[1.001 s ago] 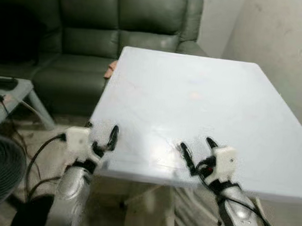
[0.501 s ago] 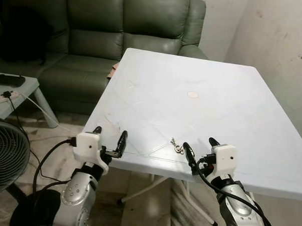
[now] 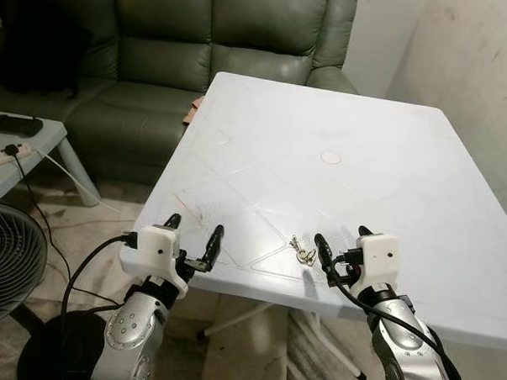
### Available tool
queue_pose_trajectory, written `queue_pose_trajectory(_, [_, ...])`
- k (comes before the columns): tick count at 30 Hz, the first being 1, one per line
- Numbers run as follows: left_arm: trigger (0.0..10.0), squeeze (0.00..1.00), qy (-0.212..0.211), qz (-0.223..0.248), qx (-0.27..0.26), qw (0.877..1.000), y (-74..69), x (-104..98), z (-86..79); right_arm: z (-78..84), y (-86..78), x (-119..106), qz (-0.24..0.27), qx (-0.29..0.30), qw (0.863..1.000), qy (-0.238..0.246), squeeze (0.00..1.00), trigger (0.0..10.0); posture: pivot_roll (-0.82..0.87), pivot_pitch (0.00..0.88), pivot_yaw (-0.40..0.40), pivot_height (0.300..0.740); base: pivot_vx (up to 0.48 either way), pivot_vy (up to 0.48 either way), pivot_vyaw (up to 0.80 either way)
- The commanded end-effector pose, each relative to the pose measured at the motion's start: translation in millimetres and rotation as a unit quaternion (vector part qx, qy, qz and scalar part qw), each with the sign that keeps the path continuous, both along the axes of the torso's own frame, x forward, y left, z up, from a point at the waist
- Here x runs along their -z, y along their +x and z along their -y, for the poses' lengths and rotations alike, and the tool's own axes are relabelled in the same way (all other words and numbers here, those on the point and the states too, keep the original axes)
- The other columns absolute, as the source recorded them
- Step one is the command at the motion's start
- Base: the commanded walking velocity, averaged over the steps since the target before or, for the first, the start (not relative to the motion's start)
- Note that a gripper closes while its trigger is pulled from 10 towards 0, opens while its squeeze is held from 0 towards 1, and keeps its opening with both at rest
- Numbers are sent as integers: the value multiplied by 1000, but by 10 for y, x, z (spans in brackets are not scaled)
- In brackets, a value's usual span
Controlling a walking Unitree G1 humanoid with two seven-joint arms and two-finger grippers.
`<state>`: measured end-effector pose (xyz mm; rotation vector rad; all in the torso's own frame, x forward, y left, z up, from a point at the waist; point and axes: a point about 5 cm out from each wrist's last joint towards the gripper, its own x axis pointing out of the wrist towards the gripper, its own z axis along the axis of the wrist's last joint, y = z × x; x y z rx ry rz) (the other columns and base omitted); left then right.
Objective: Hang keys on a hook
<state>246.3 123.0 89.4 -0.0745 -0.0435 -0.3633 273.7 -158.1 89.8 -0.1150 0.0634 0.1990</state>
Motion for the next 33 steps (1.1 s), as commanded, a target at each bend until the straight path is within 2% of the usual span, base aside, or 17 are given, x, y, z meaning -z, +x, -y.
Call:
queue_pose_trajectory(1, [10000,0,11,10,21,1000,-38,-18,57,20,33,12,-11,6,1000,-14,0,10000,-22,0,-46,740,0,0,0])
queue_pose_trajectory(3, [10000,0,14,12,28,999,-50,-19,72,22,51,-1,-10,8,1000,-16,0,10000,-19,0,-48,740,0,0,0])
queue_pose_trajectory(5, [10000,0,32,15,57,998,-121,2,133,-9,118,-52,-10,3,1000,-15,0,10000,-16,0,-52,740,0,0,0])
queue_pose_trajectory(9, [10000,0,33,14,65,997,-154,13,159,-43,152,-82,-13,-3,1000,-17,0,10000,-12,0,-56,740,0,0,0])
queue_pose_trajectory(12, [10000,0,29,14,66,997,-177,7,181,-137,172,-86,-30,-27,999,-12,0,10000,-3,0,-65,740,0,0,0])
queue_pose_trajectory(21, [10000,0,25,14,61,998,-205,2,198,-302,91,-21,-59,-76,995,-6,0,10000,4,0,-77,740,0,0,0])
queue_pose_trajectory(33, [10000,0,21,11,55,998,-223,-1,198,-278,-14,116,-98,-61,993,-11,0,10000,3,0,-77,740,0,0,0])
